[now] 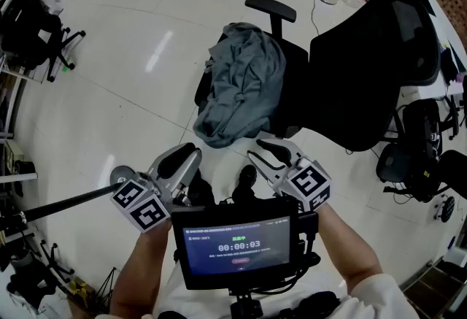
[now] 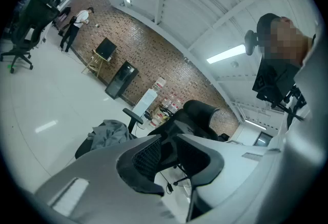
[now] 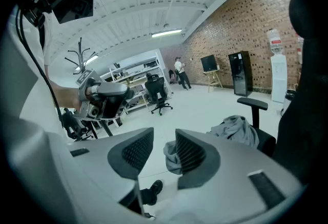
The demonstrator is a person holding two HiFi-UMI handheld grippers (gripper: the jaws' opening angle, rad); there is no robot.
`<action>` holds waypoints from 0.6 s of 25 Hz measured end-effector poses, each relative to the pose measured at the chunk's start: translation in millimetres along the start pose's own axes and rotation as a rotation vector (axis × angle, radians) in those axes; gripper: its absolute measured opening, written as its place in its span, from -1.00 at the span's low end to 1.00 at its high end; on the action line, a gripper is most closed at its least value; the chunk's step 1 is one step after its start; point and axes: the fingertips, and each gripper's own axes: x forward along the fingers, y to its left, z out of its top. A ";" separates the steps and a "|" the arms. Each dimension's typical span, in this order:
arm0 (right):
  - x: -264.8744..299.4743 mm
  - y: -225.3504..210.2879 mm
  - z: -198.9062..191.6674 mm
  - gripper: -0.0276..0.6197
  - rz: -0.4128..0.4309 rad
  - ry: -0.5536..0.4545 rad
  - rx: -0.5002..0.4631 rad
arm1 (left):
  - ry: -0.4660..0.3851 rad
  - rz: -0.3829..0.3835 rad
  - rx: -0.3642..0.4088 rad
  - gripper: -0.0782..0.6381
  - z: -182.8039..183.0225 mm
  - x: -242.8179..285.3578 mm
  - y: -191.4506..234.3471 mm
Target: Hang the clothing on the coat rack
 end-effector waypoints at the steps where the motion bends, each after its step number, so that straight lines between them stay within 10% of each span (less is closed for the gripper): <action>1: 3.9 -2.5 -2.1 -0.46 -0.001 0.005 -0.008 | 0.001 0.002 0.000 -0.52 -0.7 1.9 2.4; 15: 91.7 0.1 -66.5 -0.26 0.045 0.298 -0.420 | 0.044 0.010 -0.019 -0.52 -8.6 -10.2 34.5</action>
